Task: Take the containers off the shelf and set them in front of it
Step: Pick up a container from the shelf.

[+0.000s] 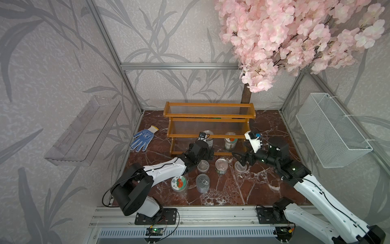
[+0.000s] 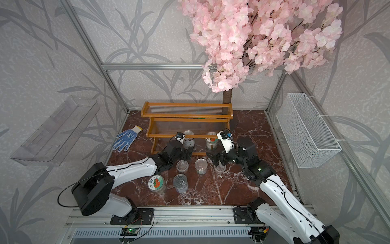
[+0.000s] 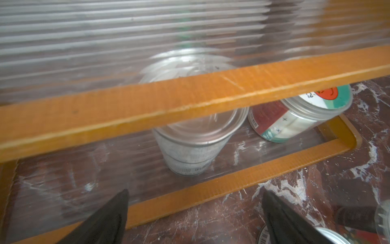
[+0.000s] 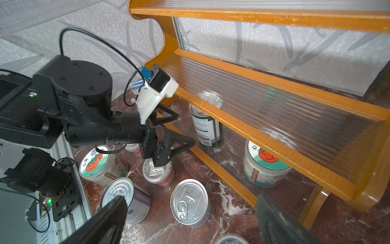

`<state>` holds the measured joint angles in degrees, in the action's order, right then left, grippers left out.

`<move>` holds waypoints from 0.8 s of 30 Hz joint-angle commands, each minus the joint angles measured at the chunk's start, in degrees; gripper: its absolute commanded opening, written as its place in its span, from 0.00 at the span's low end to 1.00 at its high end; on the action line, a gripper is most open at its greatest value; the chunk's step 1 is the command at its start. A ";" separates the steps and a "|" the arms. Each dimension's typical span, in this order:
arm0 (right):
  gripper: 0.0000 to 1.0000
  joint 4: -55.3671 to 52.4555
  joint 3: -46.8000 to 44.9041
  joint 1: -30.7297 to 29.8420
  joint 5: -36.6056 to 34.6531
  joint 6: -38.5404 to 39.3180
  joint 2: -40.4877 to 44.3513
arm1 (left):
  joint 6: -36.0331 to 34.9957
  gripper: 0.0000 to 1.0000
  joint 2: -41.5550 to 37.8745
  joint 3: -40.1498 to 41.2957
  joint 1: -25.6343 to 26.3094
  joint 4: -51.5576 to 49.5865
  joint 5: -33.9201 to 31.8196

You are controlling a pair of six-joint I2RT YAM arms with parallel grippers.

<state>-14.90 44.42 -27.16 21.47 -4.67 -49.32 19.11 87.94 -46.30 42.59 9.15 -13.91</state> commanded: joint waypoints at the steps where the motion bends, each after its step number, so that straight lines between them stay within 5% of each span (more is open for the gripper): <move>1: 0.99 0.70 1.37 0.33 -0.19 -0.52 0.95 | -1.13 1.00 2.95 -4.06 -0.99 3.25 0.89; 14: 0.99 -0.31 1.72 0.49 -0.53 -0.56 0.63 | -0.44 1.00 10.04 -9.06 -3.32 5.88 0.21; 24: 0.99 0.39 1.46 0.63 0.07 -0.85 -0.07 | -0.39 0.88 10.69 -8.86 -3.65 9.62 0.83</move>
<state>-15.03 44.42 -26.81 21.45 -4.86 -49.25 19.25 98.39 -53.56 39.20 14.52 -13.15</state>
